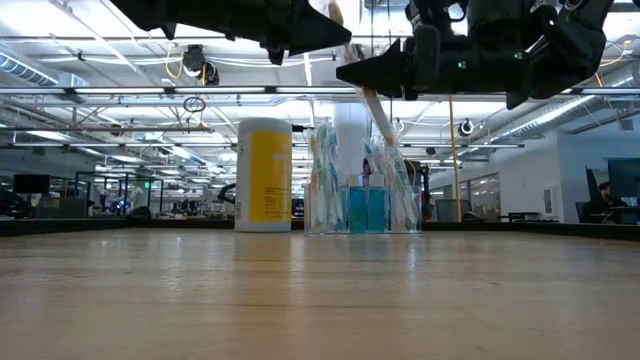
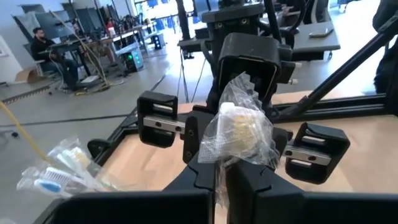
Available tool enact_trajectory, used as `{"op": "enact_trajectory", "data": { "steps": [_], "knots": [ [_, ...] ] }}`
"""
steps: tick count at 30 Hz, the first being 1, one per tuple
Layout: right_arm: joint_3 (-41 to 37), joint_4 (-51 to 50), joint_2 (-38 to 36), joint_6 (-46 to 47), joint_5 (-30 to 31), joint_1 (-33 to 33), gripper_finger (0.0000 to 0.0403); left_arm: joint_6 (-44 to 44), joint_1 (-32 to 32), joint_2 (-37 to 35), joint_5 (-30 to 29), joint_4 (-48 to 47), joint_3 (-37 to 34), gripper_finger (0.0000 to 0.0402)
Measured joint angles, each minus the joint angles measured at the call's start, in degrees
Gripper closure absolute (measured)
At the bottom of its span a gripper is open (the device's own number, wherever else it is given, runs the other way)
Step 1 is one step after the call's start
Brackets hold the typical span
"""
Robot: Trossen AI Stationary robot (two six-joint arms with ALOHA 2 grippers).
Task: Pick & Place toothbrushing station
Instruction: Put the orange toothbrush into the transparent organizer
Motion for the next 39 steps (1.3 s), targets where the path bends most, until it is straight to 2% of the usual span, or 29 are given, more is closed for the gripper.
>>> {"op": "enact_trajectory", "data": {
  "steps": [7,12,18,26,35,39],
  "knots": [
    [0.0,-0.4,0.0,0.1,0.0,0.1,0.0317,-0.2,-0.1,0.0,-2.5,-0.9,0.0,0.0364],
    [0.0,-1.0,0.0,1.6,0.0,0.1,0.0279,-2.6,0.0,0.0,-3.6,-1.1,0.0,0.0361],
    [0.0,-2.0,0.0,1.6,0.0,0.1,0.0252,-4.0,0.0,0.0,-3.7,-1.6,0.0,0.0360],
    [0.0,-2.7,0.0,1.6,0.0,0.1,0.0235,-4.6,0.0,0.0,-3.7,-4.0,0.0,0.0360],
    [0.0,-3.5,0.0,1.4,0.0,0.1,0.0234,-11.9,-0.6,0.0,-3.7,-12.8,0.0,0.0360],
    [0.0,-4.0,0.0,1.4,0.0,0.1,0.0234,-12.3,-1.0,0.0,-3.6,-14.9,0.0,0.0360]
  ]
}}
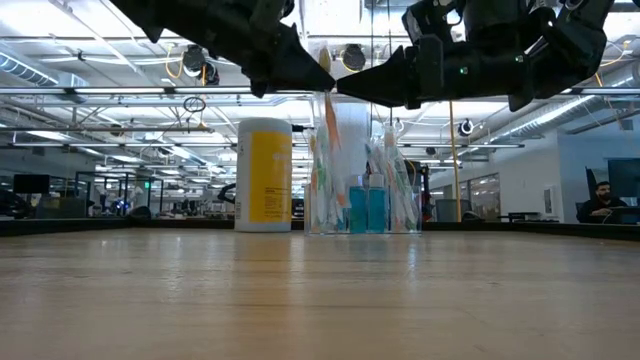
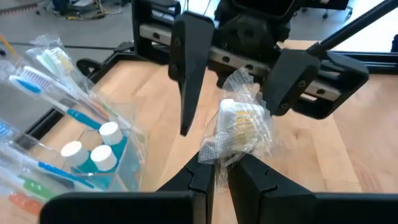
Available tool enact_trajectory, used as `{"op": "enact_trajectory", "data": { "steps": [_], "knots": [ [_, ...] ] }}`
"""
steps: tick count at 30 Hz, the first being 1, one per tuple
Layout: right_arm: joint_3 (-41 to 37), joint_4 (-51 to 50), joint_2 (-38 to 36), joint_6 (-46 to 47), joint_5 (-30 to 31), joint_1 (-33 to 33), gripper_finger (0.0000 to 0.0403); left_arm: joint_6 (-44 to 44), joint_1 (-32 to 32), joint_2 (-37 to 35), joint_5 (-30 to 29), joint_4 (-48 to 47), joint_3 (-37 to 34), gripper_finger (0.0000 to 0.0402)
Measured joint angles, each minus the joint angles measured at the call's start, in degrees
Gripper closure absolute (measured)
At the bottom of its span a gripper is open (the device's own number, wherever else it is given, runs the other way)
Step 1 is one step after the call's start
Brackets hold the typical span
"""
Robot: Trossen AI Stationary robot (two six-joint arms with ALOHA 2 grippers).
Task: Pick & Place toothbrushing station
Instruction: Put the orange toothbrush into the transparent organizer
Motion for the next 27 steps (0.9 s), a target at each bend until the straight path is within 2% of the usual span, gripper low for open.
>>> {"op": "enact_trajectory", "data": {
  "steps": [11,22,27],
  "knots": [
    [0.0,-0.1,0.0,0.0,0.0,0.0,0.0234,0.6,0.2,0.0,0.0,0.2,0.0,0.0360],
    [0.0,-1.0,0.0,0.0,0.0,0.0,0.0234,-2.6,0.1,0.0,0.0,-2.9,0.0,0.0360],
    [0.0,-7.1,0.0,0.1,0.0,0.0,0.0234,-6.5,0.1,0.0,-5.4,-2.9,0.0,0.0360]
  ]
}}
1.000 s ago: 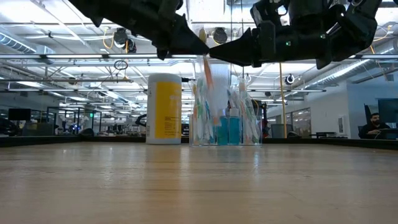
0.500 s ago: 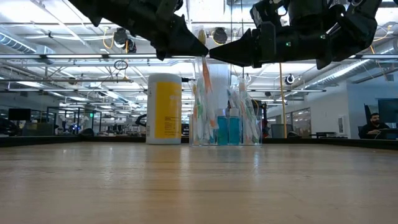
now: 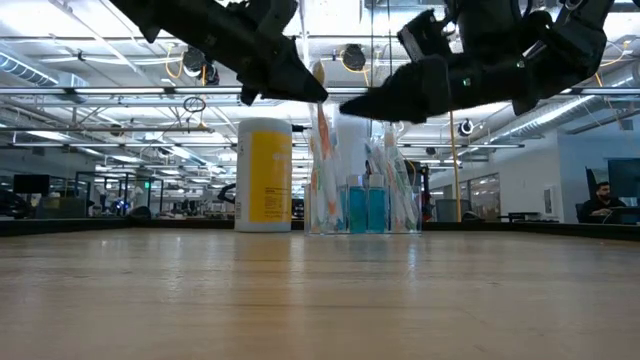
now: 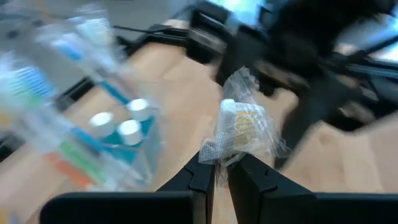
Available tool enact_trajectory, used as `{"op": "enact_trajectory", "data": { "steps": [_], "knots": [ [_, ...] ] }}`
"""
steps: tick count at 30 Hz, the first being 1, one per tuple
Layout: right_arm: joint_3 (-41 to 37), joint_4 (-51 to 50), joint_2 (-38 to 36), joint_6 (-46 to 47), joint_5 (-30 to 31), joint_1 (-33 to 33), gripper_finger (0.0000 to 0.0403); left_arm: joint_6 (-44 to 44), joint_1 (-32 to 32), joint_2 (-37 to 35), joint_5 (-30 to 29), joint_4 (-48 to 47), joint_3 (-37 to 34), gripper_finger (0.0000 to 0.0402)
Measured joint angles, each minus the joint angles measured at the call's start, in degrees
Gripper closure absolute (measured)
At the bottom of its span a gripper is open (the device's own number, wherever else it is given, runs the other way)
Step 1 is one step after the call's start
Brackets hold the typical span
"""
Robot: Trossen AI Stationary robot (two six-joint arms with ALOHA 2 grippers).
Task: Pick & Place toothbrushing station
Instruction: Put the orange toothbrush into the transparent organizer
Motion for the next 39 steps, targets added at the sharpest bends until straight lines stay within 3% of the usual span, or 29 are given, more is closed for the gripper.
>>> {"op": "enact_trajectory", "data": {
  "steps": [8,15,22,26,31,39],
  "knots": [
    [0.0,-15.5,0.0,-1.4,0.0,0.1,0.0234,-2.2,0.1,0.0,-8.5,0.1,0.0,0.0360],
    [-0.1,-23.0,0.0,3.1,0.0,0.0,0.0234,0.4,2.4,0.0,-9.3,4.3,0.0,0.0360],
    [-0.1,-21.9,0.0,3.1,0.0,0.0,0.0234,2.9,8.0,-0.1,0.8,15.9,0.0,0.0360],
    [-0.1,-21.0,0.0,3.1,0.0,0.0,0.0234,3.0,12.4,-0.1,3.3,14.7,0.0,0.0360],
    [-0.1,-21.1,0.0,3.1,0.0,0.0,0.0234,2.6,16.9,-0.1,11.5,11.0,0.0,0.0360],
    [-0.1,-21.2,0.0,3.1,0.0,0.0,0.0234,6.1,18.3,-0.1,10.1,13.0,0.0,0.0360]
  ]
}}
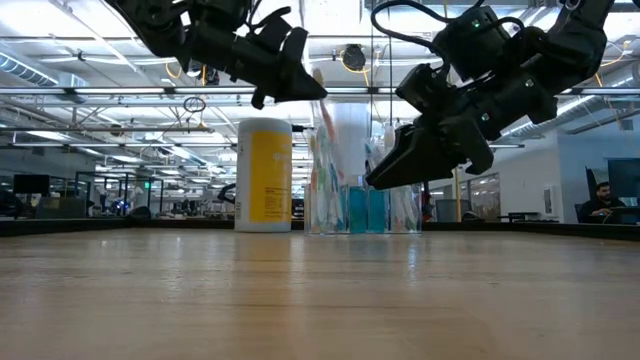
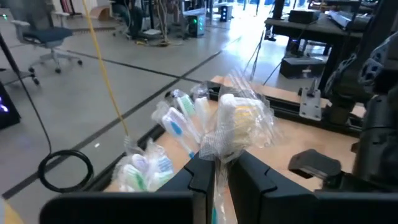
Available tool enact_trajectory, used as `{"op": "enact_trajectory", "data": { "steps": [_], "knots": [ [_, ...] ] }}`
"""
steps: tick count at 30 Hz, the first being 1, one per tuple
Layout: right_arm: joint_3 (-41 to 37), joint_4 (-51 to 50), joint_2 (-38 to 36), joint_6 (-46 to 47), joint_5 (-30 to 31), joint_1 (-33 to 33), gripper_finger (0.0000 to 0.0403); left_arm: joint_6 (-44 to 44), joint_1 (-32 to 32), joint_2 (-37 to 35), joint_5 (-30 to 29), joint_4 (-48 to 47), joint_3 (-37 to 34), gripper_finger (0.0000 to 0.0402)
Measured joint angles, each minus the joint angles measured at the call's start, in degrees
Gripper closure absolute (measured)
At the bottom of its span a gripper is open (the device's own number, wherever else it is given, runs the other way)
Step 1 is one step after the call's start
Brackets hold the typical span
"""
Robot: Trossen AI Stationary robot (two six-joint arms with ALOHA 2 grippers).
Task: Pick & Place toothbrushing station
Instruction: Put the orange toothbrush into the transparent organizer
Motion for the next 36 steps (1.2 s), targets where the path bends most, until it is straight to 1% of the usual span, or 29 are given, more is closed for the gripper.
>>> {"op": "enact_trajectory", "data": {
  "steps": [8,12,14,18,21,27,31,36],
  "knots": [
    [0.0,0.0,0.0,0.0,0.0,0.0,0.0234,-0.1,2.1,0.0,0.0,-3.4,0.0,0.0360],
    [0.0,0.0,0.0,-0.1,0.0,0.0,0.0234,-0.4,3.4,0.0,0.2,-8.8,0.0,0.0360],
    [0.0,0.0,0.0,-0.1,0.0,0.0,0.0234,-0.5,4.0,0.0,1.3,-11.7,0.0,0.0360],
    [0.0,0.0,0.0,-0.1,0.0,0.0,0.0234,-0.4,4.3,0.0,3.1,-14.4,0.0,0.0360],
    [0.0,0.0,0.0,-0.2,0.0,0.0,0.0234,0.2,4.3,0.0,3.2,-13.7,0.0,0.0360],
    [0.0,0.1,0.0,-0.2,0.0,0.0,0.0234,0.4,4.3,0.0,3.0,-9.4,0.0,0.0360],
    [0.0,0.2,0.0,-0.2,0.0,0.0,0.0234,0.5,4.3,0.0,2.8,-9.4,0.0,0.0360],
    [0.0,0.2,0.0,-0.2,0.0,0.0,0.0234,3.8,4.2,0.8,2.7,-9.8,0.0,0.0360]
  ]
}}
